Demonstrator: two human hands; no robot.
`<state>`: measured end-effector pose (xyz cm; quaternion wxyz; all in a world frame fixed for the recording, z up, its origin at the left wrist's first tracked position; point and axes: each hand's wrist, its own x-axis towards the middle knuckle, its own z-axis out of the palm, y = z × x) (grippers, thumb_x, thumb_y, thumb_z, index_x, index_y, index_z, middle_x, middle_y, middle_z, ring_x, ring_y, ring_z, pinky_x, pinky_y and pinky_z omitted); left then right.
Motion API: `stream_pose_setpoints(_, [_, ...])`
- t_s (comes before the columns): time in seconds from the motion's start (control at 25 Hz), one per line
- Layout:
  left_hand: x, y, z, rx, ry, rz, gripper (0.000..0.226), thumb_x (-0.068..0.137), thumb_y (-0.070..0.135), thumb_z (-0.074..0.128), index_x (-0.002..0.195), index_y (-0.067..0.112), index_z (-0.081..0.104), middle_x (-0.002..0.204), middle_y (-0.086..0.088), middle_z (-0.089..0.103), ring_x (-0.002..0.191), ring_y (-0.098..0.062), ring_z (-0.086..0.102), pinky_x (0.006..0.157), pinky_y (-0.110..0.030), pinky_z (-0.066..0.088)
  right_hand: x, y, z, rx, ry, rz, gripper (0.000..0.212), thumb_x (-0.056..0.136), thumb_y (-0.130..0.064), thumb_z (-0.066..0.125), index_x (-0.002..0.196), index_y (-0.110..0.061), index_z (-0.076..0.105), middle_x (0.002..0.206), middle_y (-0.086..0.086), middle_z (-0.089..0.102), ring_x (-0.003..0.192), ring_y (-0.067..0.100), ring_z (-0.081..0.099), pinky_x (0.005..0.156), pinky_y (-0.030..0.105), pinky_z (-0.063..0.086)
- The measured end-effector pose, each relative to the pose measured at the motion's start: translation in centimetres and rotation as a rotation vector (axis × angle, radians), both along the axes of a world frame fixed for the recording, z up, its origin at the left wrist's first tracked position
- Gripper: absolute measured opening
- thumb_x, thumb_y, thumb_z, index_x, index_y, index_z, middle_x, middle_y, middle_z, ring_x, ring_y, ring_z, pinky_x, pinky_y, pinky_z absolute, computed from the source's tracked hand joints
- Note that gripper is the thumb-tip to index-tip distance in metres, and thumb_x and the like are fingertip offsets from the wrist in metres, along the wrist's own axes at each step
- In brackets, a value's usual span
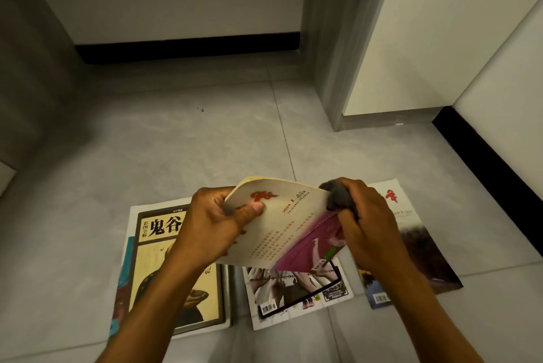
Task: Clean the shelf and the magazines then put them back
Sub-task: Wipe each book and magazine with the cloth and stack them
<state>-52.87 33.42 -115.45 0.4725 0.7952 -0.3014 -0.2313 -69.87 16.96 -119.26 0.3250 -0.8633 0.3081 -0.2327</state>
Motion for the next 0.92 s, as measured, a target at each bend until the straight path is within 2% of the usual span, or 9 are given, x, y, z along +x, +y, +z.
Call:
stream_pose_setpoints(0.12, [-0.9, -0.5, -0.6, 0.004, 0.000, -0.033, 0.008, 0.083, 0.029, 0.071, 0.078, 0.034, 0.066, 0.076, 0.015, 0.070, 0.067, -0.007, 0.067, 0.059, -0.021, 0.053, 1.9, 2.4, 1.3, -0.077, -0.062, 0.082, 0.040, 0.089, -0.042, 0.031, 0.120, -0.026, 0.052, 0.104, -0.013, 0.053, 0.091, 0.004, 0.051, 0.082, 0.029, 0.050])
stream_pose_setpoints(0.24, [-1.0, -0.3, -1.0, -0.049, 0.096, -0.023, 0.006, 0.083, 0.025, 0.071, 0.080, 0.030, 0.069, 0.072, 0.009, 0.073, 0.067, -0.005, 0.068, 0.056, -0.015, 0.050, 3.4, 3.6, 2.8, -0.192, -0.117, 0.154, 0.038, 0.090, -0.031, 0.038, 0.124, -0.022, 0.051, 0.110, -0.009, 0.056, 0.094, 0.002, 0.045, 0.084, 0.020, 0.040])
stream_pose_setpoints(0.32, [-0.4, 0.8, -1.4, -0.065, 0.200, 0.058, 0.002, 0.082, 0.023, 0.070, 0.081, 0.024, 0.070, 0.073, 0.009, 0.074, 0.065, -0.004, 0.067, 0.059, -0.020, 0.046, 2.9, 3.0, 2.5, -0.226, -0.069, 0.209, 0.038, 0.090, -0.031, 0.039, 0.125, -0.023, 0.050, 0.110, -0.009, 0.056, 0.094, 0.003, 0.046, 0.086, 0.022, 0.040])
stream_pose_setpoints(0.4, [0.4, 2.1, -2.0, -0.070, 0.258, 0.130, 0.004, 0.081, 0.023, 0.070, 0.082, 0.020, 0.070, 0.073, 0.008, 0.074, 0.064, -0.009, 0.068, 0.064, -0.027, 0.045, 1.1, 1.3, 0.9, -0.213, 0.017, 0.141, 0.037, 0.089, -0.035, 0.037, 0.122, -0.024, 0.051, 0.107, -0.012, 0.054, 0.093, 0.006, 0.049, 0.087, 0.030, 0.043])
stream_pose_setpoints(0.52, [1.5, 3.5, -2.8, -0.104, 0.328, 0.231, 0.020, 0.074, 0.031, 0.071, 0.088, 0.017, 0.070, 0.078, 0.002, 0.075, 0.074, -0.024, 0.068, 0.073, -0.038, 0.049, -2.2, -1.7, -1.1, -0.073, 0.039, -0.072, 0.039, 0.092, -0.037, 0.036, 0.119, -0.018, 0.057, 0.105, -0.006, 0.059, 0.098, 0.019, 0.058, 0.091, 0.037, 0.046])
stream_pose_setpoints(0.6, [1.8, 3.9, -3.4, -0.140, 0.379, 0.268, 0.019, 0.076, 0.029, 0.069, 0.090, 0.017, 0.069, 0.080, 0.000, 0.075, 0.078, -0.027, 0.068, 0.073, -0.040, 0.050, -3.0, -2.3, -1.3, 0.293, -0.158, -0.109, 0.028, 0.099, -0.025, 0.042, 0.121, -0.020, 0.058, 0.110, -0.001, 0.064, 0.100, 0.023, 0.063, 0.084, 0.036, 0.054])
stream_pose_setpoints(0.68, [1.5, 4.0, -3.7, -0.156, 0.411, 0.254, 0.014, 0.077, 0.023, 0.068, 0.090, 0.018, 0.068, 0.081, 0.001, 0.075, 0.081, -0.026, 0.068, 0.069, -0.037, 0.050, -2.6, -1.8, -1.0, 0.590, -0.324, -0.131, 0.023, 0.100, -0.015, 0.046, 0.116, -0.025, 0.058, 0.109, -0.001, 0.066, 0.099, 0.017, 0.066, 0.072, 0.026, 0.057])
stream_pose_setpoints(0.84, [2.4, 3.8, -3.8, -0.076, 0.383, 0.133, 0.021, 0.074, 0.017, 0.073, 0.094, 0.015, 0.068, 0.085, 0.002, 0.076, 0.089, -0.026, 0.068, 0.069, -0.034, 0.053, -1.7, -1.9, 0.7, 0.557, -0.333, -0.084, 0.022, 0.099, -0.011, 0.046, 0.112, -0.024, 0.058, 0.103, -0.004, 0.067, 0.096, 0.014, 0.067, 0.072, 0.023, 0.056])
stream_pose_setpoints(0.92, [3.4, 4.0, -3.0, -0.048, 0.286, 0.010, 0.041, 0.065, 0.038, 0.083, 0.096, 0.014, 0.071, 0.087, 0.001, 0.076, 0.087, -0.025, 0.070, 0.071, -0.034, 0.056, -1.7, -1.9, 2.0, 0.520, -0.333, -0.035, 0.020, 0.099, -0.013, 0.045, 0.114, -0.021, 0.056, 0.103, -0.003, 0.066, 0.096, 0.014, 0.067, 0.071, 0.023, 0.057])
